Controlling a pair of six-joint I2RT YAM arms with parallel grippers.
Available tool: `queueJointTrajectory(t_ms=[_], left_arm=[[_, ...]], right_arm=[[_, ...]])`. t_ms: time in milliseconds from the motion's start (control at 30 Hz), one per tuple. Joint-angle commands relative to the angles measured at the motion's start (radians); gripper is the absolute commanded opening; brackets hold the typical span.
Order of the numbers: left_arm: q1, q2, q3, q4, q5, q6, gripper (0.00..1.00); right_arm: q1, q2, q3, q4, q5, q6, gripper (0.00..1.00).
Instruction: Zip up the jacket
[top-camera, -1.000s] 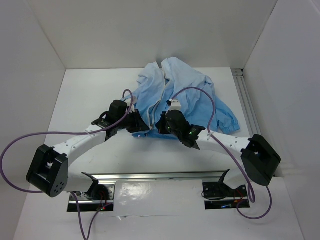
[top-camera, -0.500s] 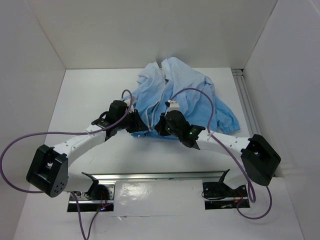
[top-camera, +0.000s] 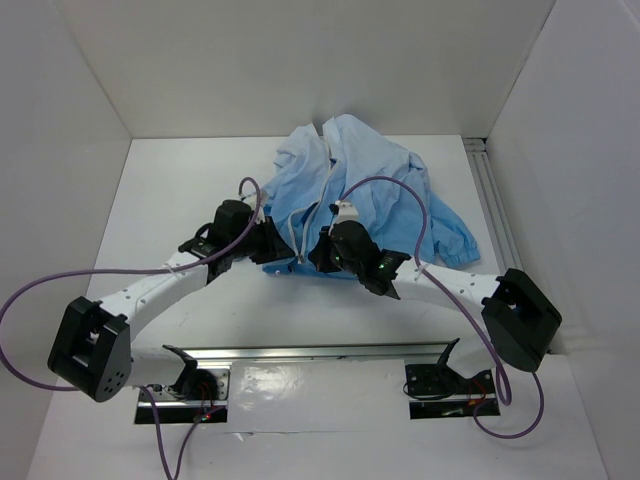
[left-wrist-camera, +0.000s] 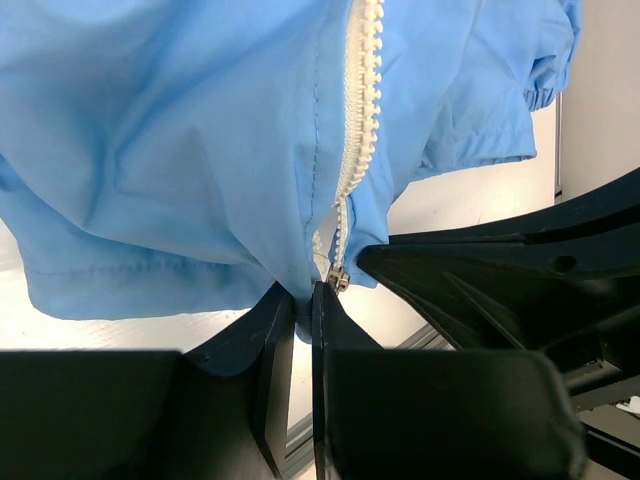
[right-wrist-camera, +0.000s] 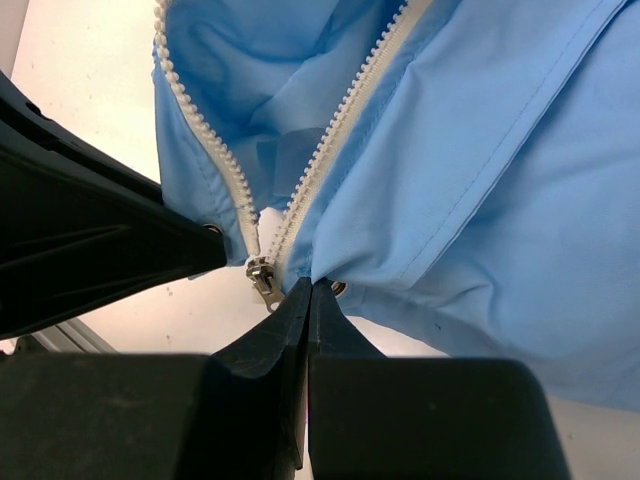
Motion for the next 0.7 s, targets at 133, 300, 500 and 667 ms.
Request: queueJointTrajectory(t_ms=[133,300,500,667], left_arm=[[0.005,-0.054,0.024,0.016,-0.014,0.000,0.00],[0.005,-0.077,-0.012,0.029,-0.014,0.000,0.00],[0.005,-0.056,-0.012,0.038,-0.003,0.000,0.00],[0.005,-0.047,-0.012,0.038,-0.003,0.000,0.00]], right_arm=[[0.009,-0.018,-0.005,0.016,0.004,0.013,0.00],[0.009,-0.009,-0.005,0.016,0.004,0.013,0.00],[0.009,-0.009,0.004,0.016,0.004,0.013,0.00],[0.009,-0.009,0.004,0.016,0.004,0.013,0.00]])
